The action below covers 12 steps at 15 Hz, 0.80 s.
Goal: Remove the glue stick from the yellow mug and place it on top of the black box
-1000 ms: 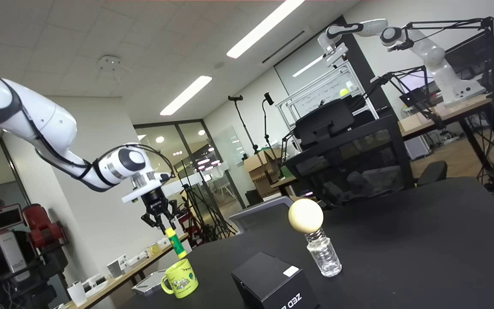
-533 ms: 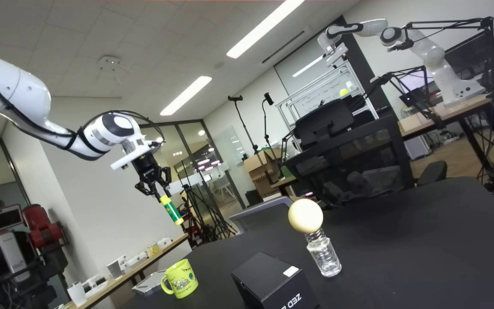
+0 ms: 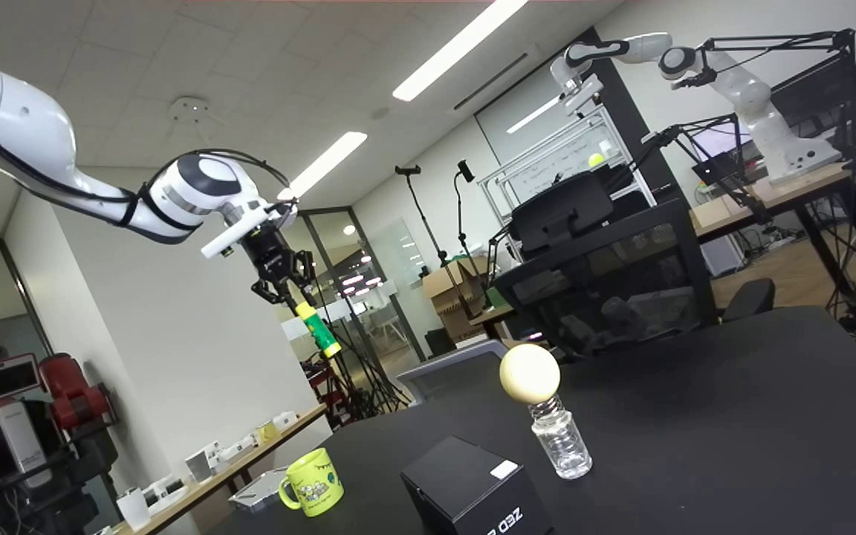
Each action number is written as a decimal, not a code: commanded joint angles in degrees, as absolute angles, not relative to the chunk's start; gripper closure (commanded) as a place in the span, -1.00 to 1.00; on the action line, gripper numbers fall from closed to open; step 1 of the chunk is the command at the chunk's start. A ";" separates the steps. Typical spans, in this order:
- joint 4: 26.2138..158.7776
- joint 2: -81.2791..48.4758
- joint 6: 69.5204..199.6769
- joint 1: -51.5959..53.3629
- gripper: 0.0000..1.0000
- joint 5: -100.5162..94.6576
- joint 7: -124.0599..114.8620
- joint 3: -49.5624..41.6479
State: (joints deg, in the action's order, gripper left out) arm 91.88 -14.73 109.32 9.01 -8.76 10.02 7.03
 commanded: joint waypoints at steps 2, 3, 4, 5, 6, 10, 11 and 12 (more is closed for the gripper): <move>94.54 -11.58 108.95 6.35 0.83 -8.48 8.34 5.00; 95.05 -11.32 109.11 5.63 0.83 -8.19 8.36 4.52; 95.49 -11.07 109.17 4.95 0.83 -7.83 8.43 4.13; 96.04 -10.75 108.99 4.27 0.83 -7.56 8.40 3.67; 96.74 -10.02 108.70 3.57 0.83 -6.72 8.66 3.41; 101.72 -5.72 109.53 1.43 0.83 -5.02 7.40 1.83; 102.94 -4.94 109.62 0.94 0.83 -4.65 7.13 1.39; 104.44 -4.16 109.70 0.38 0.83 -3.98 6.75 0.92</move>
State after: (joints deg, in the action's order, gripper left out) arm 98.96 -8.56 109.33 1.46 -5.47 9.31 1.93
